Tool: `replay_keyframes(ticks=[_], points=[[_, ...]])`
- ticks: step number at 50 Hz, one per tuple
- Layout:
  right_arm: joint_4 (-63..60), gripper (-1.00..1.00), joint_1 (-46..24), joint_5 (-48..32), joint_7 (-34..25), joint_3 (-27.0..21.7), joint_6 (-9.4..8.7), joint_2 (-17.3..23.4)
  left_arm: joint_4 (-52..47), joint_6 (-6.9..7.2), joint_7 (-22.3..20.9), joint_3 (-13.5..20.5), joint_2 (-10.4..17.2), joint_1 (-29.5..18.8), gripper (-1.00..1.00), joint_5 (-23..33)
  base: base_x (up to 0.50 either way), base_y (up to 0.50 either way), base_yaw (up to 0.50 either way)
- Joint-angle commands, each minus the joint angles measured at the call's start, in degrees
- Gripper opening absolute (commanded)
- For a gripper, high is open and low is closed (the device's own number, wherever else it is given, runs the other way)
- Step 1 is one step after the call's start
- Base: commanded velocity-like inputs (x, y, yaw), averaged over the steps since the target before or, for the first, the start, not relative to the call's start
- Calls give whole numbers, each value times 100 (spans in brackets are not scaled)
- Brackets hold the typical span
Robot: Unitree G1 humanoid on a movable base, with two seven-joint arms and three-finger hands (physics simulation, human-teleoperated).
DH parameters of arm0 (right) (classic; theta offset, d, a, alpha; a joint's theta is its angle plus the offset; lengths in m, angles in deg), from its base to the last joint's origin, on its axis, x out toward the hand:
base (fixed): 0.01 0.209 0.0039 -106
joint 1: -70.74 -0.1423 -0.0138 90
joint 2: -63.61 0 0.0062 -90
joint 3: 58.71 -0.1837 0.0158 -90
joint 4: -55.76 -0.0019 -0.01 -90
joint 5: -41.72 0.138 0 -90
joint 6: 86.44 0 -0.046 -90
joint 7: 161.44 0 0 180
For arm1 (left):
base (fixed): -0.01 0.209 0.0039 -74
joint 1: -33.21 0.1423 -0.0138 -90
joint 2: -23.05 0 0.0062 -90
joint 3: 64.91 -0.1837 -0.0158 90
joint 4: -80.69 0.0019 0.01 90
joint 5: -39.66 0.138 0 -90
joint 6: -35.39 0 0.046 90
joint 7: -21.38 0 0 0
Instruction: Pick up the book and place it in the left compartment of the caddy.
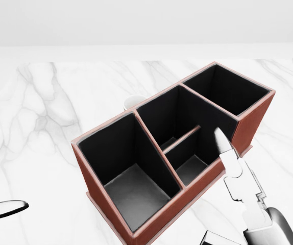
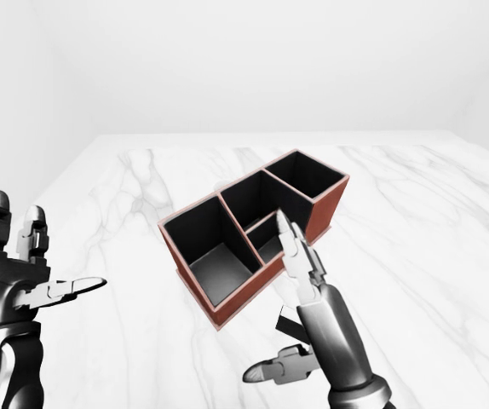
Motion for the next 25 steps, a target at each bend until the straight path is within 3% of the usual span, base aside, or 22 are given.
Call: replay_keyframes(ticks=[1, 13, 25], points=[[-22, 100, 138, -164, -312, -250, 0, -131, -42, 0, -3, -12, -7, 10, 100, -4, 0, 0, 0], [165, 100, 341, -132, -789, -739, 0, -366, 33, 0, 7, -59, -9, 2, 100, 49, 0, 0, 0], [377, 100, 225, -305, -1525, -1668, 0, -913, 118, 0, 1, -18, 20, -24, 100, 42, 0, 0, 0]])
